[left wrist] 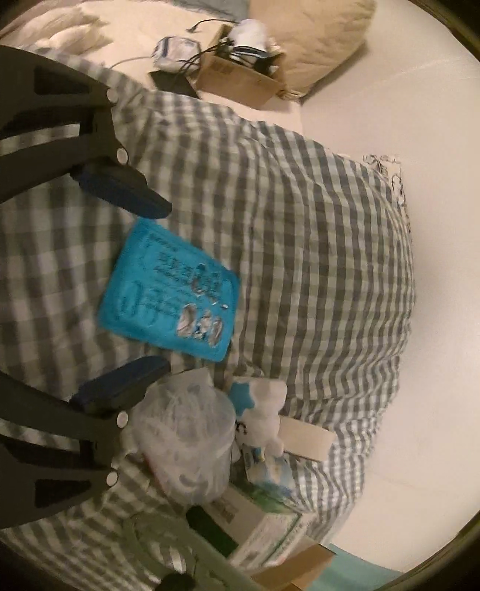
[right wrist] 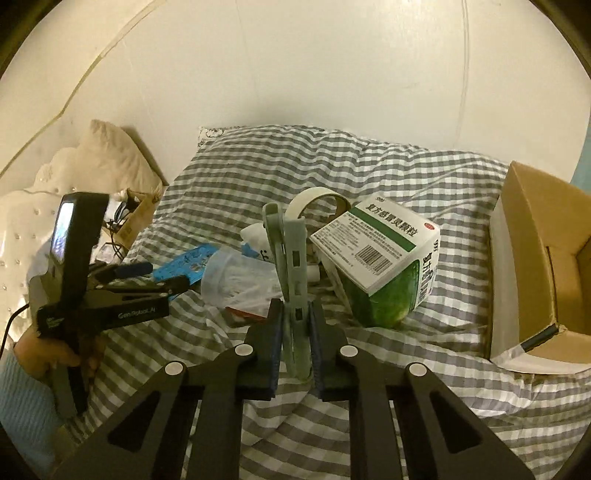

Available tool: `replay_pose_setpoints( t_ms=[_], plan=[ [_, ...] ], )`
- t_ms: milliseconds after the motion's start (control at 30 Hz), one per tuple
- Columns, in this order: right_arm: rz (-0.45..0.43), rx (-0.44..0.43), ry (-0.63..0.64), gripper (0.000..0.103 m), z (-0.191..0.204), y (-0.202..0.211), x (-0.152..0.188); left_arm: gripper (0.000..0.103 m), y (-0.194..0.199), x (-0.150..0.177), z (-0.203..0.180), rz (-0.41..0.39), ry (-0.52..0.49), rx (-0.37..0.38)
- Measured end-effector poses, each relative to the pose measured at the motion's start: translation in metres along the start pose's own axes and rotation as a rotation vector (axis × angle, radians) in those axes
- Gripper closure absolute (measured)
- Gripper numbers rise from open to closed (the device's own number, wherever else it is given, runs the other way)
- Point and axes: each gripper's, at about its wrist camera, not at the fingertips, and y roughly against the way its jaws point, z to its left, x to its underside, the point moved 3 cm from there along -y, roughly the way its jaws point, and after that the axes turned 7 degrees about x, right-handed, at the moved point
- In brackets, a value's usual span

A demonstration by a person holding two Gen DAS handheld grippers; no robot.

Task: Organize objects
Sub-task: 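Lift the green hanger with the right tool while the left tool lifts the blister pack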

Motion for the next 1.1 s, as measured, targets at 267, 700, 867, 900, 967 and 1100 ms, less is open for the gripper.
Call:
replay_pose_setpoints(
  t_ms=[267,700,867,900,967,1100],
  plan=[
    [0.000,-0.016,-0.024,0.090,-0.014,0.000,0.007,0.024,-0.040,-0.006,0.011,0.100,0.051,0.071],
    [-0.038,0.003,-0.031,0.090,-0.013,0.024,-0.003,0.095,0.018,0.005,-0.001,-0.009,0.013,0.097],
    [-0.082,0.017,-0.030,0.090,-0.017,0.058,-0.008,0.096,0.056,0.000,-0.008,-0.066,0.005,0.122],
    [-0.094,0.025,-0.027,0.090,-0.018,0.068,-0.009,0.096,0.068,0.000,-0.013,-0.083,-0.002,0.138],
    [-0.112,0.031,-0.023,0.090,-0.020,0.083,-0.010,0.096,0.085,-0.003,-0.023,-0.105,-0.025,0.142],
    [-0.162,0.055,-0.029,0.090,-0.027,0.119,-0.017,0.096,0.128,-0.010,-0.056,-0.153,-0.099,0.160]
  ],
)
